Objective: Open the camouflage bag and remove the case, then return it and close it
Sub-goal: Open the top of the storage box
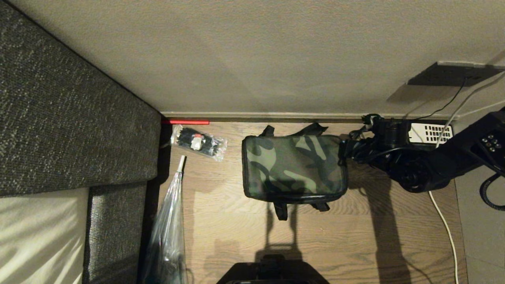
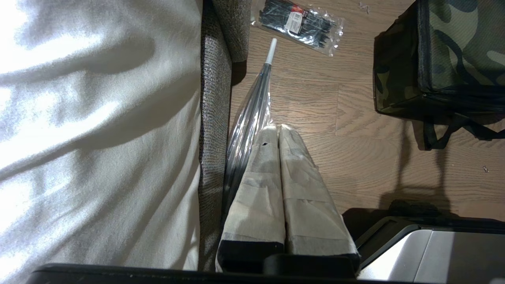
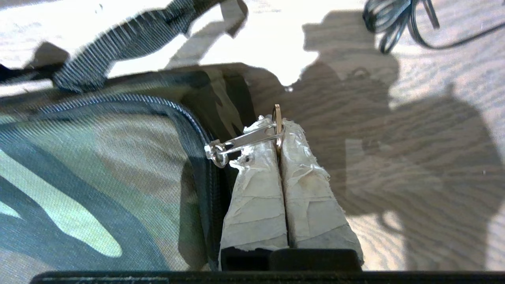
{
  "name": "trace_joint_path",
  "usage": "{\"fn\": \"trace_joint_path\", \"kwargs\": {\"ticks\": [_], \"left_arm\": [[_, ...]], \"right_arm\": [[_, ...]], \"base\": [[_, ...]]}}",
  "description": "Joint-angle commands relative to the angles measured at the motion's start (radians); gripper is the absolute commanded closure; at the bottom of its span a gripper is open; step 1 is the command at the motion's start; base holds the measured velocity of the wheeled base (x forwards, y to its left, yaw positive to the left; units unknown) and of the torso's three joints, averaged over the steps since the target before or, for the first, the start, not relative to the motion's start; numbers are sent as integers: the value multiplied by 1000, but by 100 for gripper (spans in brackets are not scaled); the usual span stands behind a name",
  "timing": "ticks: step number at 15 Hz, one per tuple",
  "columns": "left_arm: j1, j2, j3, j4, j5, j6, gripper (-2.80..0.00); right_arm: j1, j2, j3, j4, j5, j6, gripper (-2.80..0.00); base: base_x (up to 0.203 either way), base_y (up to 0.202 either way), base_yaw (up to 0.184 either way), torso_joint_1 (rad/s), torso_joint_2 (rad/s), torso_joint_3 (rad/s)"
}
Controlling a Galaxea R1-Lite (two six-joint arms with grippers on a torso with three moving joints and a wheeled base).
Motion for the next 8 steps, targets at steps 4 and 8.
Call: {"fn": "trace_joint_path", "kwargs": {"ticks": [4,8], "left_arm": [[0,0,0,0,0,0,0],[0,0,0,0,0,0,0]], "right_arm": [[0,6,-9,-26,-1,1,0],[2,10,-20,-91,27,-6,0]], "base": [[0,0,0,0,0,0],[0,0,0,0,0,0]]}}
